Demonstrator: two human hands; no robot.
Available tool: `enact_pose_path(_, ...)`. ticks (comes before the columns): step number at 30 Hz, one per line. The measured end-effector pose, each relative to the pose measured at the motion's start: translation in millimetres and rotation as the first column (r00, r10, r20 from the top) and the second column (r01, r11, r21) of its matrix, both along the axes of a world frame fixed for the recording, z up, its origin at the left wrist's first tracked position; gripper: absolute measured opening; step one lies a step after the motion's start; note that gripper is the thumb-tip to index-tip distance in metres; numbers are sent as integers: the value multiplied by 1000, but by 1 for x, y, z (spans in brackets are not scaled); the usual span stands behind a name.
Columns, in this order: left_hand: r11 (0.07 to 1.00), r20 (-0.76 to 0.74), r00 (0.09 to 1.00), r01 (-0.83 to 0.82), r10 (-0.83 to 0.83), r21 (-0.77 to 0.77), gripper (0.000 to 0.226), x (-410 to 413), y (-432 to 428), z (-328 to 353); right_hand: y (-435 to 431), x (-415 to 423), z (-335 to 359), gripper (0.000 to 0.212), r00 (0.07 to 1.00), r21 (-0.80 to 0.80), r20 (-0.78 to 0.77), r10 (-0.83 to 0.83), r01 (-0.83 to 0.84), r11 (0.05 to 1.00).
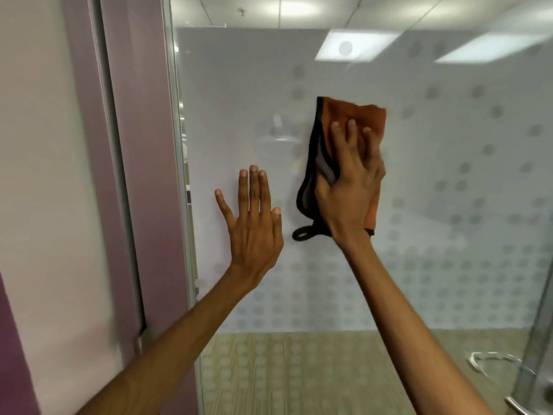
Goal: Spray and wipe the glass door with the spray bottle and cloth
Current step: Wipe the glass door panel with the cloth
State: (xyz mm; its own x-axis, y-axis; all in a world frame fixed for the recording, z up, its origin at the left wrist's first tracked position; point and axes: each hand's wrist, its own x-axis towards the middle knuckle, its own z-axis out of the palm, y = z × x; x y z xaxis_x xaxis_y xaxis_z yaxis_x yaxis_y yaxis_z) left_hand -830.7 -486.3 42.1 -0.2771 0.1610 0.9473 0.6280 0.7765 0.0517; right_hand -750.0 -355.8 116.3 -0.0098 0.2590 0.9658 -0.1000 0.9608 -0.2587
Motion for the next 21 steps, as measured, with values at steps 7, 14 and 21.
enact_pose_path(7, 999, -27, 998, 49, -48, 17, 64, 0, 13, -11, 63, 34, -89, 64, 987, 230, 87, -136, 113, 967)
enact_pose_path(14, 992, -45, 991, 122, -123, -30, 64, 23, 60, -8, 86, 40, -14, 64, 992, -20, -64, -105, 104, 994)
enact_pose_path(21, 979, 4, 980, 200, -200, 36, 61, 53, 102, -7, 157, 89, -114, 83, 962, 239, 158, -224, 183, 954)
